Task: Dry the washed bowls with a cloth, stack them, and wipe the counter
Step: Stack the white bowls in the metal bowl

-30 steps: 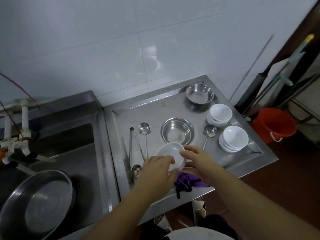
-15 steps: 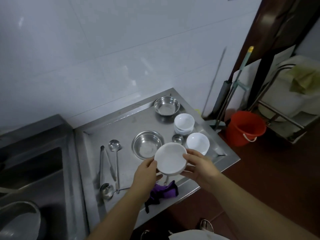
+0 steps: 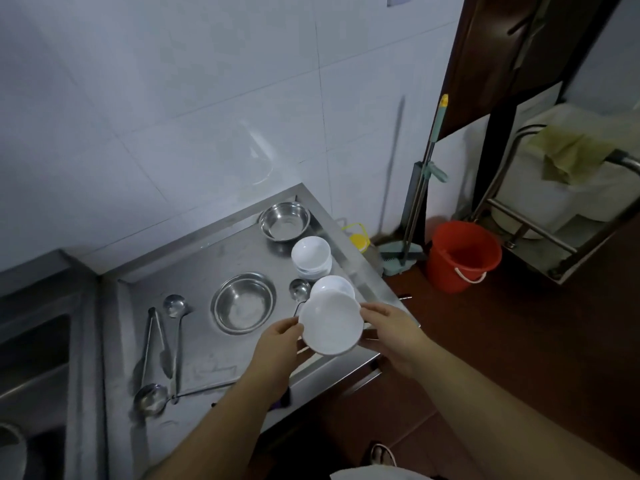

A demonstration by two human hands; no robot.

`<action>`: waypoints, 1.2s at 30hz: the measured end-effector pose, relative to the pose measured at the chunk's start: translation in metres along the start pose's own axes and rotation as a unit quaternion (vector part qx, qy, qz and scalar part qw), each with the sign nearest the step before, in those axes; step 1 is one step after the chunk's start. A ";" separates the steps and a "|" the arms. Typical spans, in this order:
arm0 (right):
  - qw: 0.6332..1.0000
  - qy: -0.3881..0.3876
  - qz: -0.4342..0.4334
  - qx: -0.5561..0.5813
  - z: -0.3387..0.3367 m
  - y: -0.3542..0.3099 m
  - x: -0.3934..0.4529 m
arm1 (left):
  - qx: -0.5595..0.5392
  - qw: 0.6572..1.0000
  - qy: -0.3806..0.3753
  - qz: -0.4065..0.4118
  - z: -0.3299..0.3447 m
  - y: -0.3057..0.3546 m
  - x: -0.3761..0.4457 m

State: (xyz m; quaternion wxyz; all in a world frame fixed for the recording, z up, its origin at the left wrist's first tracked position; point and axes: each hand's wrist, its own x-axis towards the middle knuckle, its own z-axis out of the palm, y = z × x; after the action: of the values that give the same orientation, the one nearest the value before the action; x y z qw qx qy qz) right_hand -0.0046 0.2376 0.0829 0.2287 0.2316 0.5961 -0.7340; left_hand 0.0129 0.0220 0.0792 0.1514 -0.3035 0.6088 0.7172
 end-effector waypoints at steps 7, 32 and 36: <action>0.996 0.071 0.024 -0.052 -0.008 -0.002 0.049 | 0.002 0.999 0.007 -0.031 0.015 -0.001 0.044; 0.941 0.123 0.051 -0.309 0.008 -0.002 0.197 | 0.070 0.989 0.045 -0.119 0.025 -0.017 0.190; 0.937 0.089 0.046 -0.335 -0.001 -0.005 0.208 | 0.081 0.986 0.066 -0.128 0.031 -0.016 0.190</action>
State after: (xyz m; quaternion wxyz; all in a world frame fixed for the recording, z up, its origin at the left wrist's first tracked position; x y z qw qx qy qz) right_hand -0.1721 0.2271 -0.0409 0.2729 0.2328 0.8140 -0.4569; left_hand -0.1316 0.0264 -0.0488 0.2253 -0.4128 0.6295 0.6185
